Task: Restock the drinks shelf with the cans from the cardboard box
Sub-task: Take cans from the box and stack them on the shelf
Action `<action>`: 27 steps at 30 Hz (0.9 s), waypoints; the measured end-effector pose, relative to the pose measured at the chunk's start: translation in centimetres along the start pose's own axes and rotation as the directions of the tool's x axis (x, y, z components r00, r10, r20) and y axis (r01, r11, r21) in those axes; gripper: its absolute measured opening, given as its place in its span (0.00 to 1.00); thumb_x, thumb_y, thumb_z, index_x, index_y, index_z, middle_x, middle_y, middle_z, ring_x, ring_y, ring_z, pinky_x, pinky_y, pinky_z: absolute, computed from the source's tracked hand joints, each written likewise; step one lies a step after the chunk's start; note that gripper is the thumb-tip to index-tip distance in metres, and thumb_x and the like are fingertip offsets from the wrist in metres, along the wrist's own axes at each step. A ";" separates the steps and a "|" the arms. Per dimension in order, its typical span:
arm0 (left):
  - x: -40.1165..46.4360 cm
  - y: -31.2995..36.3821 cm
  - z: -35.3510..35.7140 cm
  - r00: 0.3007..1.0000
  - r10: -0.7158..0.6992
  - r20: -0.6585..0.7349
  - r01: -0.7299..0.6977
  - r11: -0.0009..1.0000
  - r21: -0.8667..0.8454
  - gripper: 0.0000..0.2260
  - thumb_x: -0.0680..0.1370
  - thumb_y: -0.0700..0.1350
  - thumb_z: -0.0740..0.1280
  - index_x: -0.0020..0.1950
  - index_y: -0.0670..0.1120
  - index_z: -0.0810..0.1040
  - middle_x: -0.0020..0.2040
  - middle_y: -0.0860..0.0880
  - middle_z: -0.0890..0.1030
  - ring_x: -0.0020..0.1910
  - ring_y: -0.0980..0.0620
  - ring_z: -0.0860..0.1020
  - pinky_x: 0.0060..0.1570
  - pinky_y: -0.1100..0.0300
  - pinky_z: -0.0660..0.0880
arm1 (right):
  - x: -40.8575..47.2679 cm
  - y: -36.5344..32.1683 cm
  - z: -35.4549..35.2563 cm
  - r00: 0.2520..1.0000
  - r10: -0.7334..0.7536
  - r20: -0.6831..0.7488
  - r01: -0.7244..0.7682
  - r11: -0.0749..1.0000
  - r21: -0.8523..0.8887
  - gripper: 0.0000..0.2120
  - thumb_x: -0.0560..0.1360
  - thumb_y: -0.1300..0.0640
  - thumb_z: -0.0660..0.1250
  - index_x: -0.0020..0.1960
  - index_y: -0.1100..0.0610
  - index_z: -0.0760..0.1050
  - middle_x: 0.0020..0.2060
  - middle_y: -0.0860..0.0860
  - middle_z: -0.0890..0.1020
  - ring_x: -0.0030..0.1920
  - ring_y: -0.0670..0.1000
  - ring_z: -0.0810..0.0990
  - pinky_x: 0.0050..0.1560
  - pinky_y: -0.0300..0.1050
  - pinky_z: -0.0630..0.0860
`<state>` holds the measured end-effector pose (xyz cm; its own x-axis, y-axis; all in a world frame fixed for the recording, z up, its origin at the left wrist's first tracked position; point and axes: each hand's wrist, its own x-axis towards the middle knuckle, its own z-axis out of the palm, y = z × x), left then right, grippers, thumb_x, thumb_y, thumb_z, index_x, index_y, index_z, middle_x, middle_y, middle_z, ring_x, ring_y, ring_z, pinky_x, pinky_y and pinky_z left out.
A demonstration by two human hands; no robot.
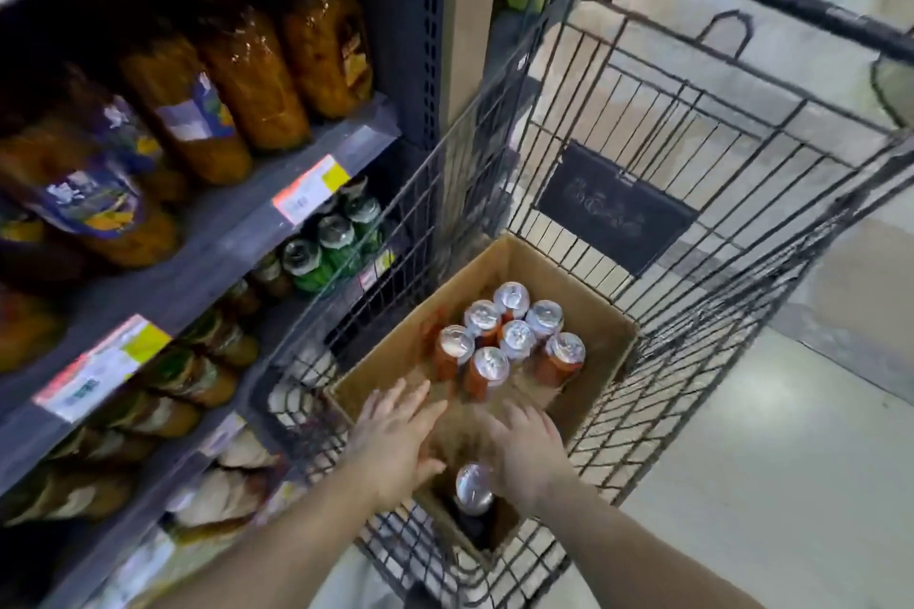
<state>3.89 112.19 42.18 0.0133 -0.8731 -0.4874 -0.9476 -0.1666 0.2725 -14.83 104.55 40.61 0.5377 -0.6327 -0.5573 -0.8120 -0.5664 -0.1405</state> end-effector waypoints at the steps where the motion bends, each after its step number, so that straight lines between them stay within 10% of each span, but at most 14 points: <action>1: 0.6 -0.5 0.5 1.000 -0.005 0.006 0.005 1.000 -0.015 0.34 0.78 0.61 0.62 0.79 0.58 0.50 0.81 0.53 0.44 0.79 0.48 0.41 0.75 0.47 0.39 | 0.7 -0.3 0.9 1.000 -0.002 0.031 0.002 1.000 -0.008 0.38 0.74 0.44 0.66 0.78 0.40 0.49 0.76 0.54 0.59 0.76 0.57 0.56 0.75 0.54 0.54; 16: 3.5 -4.3 1.4 1.000 -0.003 -0.005 0.003 0.990 -0.141 0.36 0.76 0.60 0.65 0.78 0.61 0.49 0.78 0.58 0.41 0.78 0.52 0.40 0.72 0.50 0.35 | 3.2 -0.9 3.5 0.937 -0.047 0.345 0.090 0.990 -0.109 0.44 0.69 0.47 0.75 0.77 0.43 0.53 0.74 0.53 0.62 0.75 0.58 0.57 0.76 0.57 0.50; 27: 8.0 -3.3 -0.3 0.998 -0.037 -0.043 0.024 0.965 -0.262 0.37 0.74 0.60 0.69 0.78 0.62 0.52 0.80 0.58 0.46 0.78 0.52 0.44 0.76 0.47 0.48 | 2.3 2.1 -1.6 0.990 0.016 0.138 -0.035 0.990 0.135 0.43 0.58 0.34 0.75 0.69 0.40 0.62 0.68 0.46 0.67 0.73 0.54 0.59 0.74 0.53 0.49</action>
<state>7.20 105.59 37.63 0.0621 -0.8853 -0.4608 -0.8301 -0.3022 0.4687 -14.93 101.02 40.33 0.4882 -0.5629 -0.6670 -0.8535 -0.4674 -0.2303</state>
